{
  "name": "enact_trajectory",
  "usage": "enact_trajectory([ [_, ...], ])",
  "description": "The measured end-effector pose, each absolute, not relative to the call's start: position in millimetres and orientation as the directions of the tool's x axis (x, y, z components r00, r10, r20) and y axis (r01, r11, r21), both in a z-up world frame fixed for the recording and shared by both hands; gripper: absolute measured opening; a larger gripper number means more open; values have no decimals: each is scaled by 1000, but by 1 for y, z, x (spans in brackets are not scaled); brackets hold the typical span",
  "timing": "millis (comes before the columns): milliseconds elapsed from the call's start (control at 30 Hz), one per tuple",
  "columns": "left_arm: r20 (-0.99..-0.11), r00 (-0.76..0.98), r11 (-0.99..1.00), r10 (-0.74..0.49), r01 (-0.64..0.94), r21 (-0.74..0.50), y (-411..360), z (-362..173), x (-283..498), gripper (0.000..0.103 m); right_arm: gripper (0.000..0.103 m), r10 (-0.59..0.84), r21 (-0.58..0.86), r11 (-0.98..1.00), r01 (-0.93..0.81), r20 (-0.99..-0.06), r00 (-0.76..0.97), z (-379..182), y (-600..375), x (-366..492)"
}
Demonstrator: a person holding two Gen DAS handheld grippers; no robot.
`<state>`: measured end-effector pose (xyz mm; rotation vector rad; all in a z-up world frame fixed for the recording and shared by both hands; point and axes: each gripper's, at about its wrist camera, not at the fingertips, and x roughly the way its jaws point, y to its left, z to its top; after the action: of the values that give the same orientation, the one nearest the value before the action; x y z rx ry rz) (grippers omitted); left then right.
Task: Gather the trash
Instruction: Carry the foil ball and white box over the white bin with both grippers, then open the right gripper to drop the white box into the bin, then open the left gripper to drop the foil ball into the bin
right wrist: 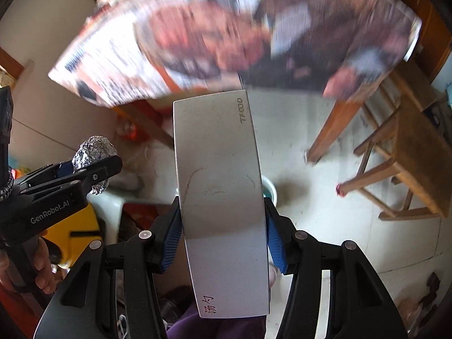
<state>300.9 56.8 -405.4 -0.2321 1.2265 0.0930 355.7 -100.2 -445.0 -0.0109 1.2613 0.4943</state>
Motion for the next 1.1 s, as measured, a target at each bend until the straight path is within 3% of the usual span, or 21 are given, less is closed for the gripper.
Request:
enact_trajectory([
  [333, -973, 224, 963, -50, -246, -106, 56, -556, 301, 52, 50, 289, 225, 893, -389, -950, 115, -590, -97, 380],
  [567, -979, 189, 949, -71, -289, -124, 60, -621, 300, 52, 52, 283, 226, 887, -403, -955, 88, -645, -87, 403],
  [767, -982, 167, 947, -89, -291, -136, 55, -645, 313, 52, 58, 313, 289, 905, -313, -949, 30, -660, -94, 413],
  [1000, -976, 138, 945, -167, -259, -198, 38, -653, 340, 52, 58, 288, 262, 925, -277, -956, 57, -644, -114, 416],
  [1100, -977, 111, 953, -179, -226, -201, 27, -651, 350, 57, 58, 269, 237, 931, -278, -960, 79, -635, -118, 418],
])
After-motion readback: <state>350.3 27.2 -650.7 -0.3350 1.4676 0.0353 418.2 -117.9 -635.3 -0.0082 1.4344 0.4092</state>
